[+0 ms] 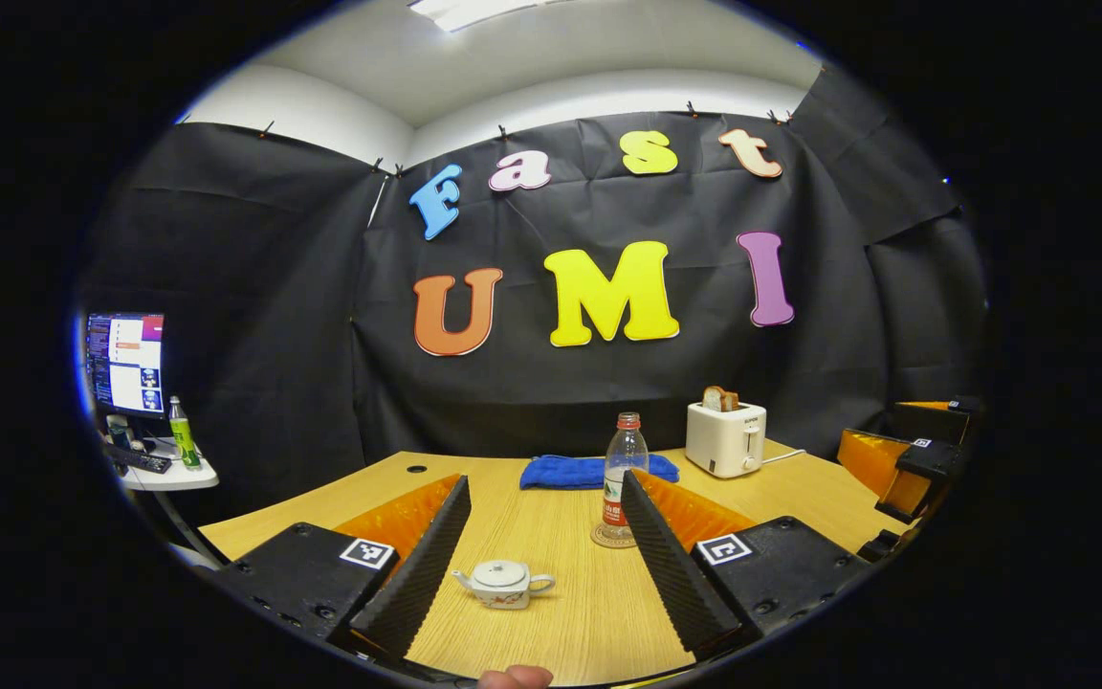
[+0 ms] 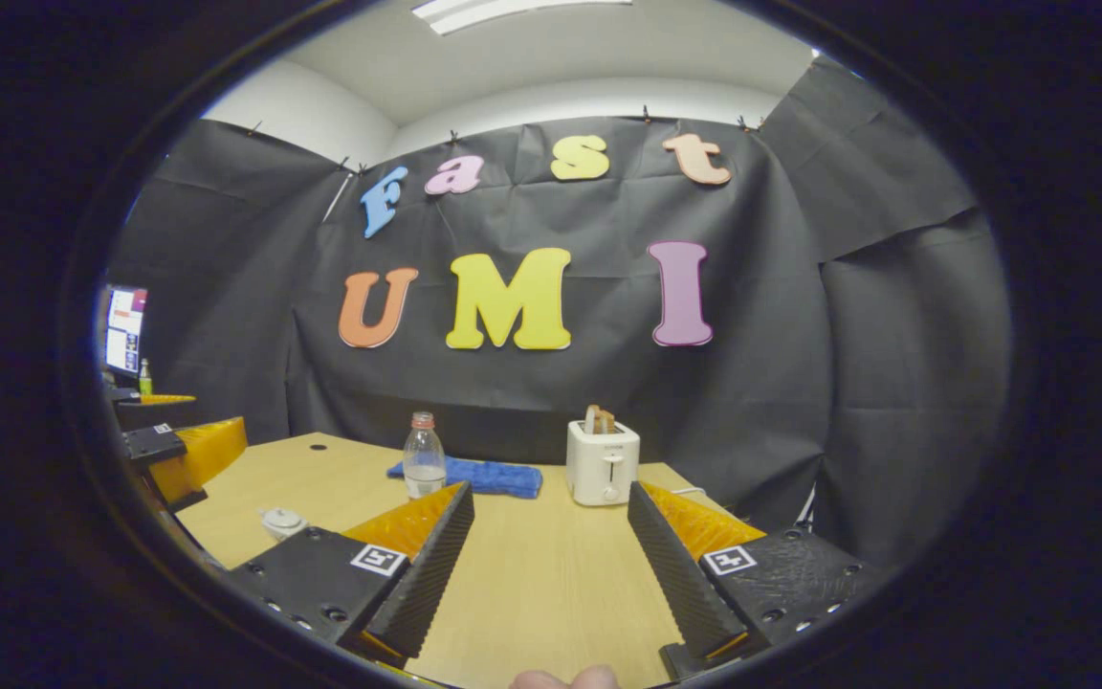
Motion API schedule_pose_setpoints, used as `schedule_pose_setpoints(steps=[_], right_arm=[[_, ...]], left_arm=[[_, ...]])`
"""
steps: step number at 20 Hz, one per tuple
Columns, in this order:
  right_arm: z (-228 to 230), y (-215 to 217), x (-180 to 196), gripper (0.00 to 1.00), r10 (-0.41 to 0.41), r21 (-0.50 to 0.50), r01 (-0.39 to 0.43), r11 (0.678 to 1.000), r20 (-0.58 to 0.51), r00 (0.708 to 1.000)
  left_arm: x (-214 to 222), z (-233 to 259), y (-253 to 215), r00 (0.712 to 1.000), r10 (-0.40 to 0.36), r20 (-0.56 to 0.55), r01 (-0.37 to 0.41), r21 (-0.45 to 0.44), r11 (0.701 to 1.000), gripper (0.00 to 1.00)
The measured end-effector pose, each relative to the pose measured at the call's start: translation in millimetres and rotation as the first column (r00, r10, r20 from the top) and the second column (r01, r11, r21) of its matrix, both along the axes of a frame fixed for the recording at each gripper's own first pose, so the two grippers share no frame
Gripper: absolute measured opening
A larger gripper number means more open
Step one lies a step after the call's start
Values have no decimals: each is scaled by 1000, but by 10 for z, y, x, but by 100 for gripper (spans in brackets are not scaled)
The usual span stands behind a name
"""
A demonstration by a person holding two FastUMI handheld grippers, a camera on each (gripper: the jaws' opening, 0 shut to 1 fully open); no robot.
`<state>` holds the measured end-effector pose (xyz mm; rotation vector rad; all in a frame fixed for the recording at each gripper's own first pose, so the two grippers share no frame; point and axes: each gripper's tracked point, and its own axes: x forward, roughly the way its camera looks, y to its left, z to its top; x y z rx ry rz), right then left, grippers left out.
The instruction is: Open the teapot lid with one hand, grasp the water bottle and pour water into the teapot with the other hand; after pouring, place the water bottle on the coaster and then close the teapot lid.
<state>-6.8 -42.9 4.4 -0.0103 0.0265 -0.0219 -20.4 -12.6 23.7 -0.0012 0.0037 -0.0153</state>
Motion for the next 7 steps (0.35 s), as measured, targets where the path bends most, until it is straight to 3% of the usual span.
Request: schedule_pose_setpoints(steps=[7], right_arm=[[102,220,-58,96,-4,-13,4,1000,24,1000]], left_arm=[[-5,29,131,1000,15,9,-15,-24,1000,99]])
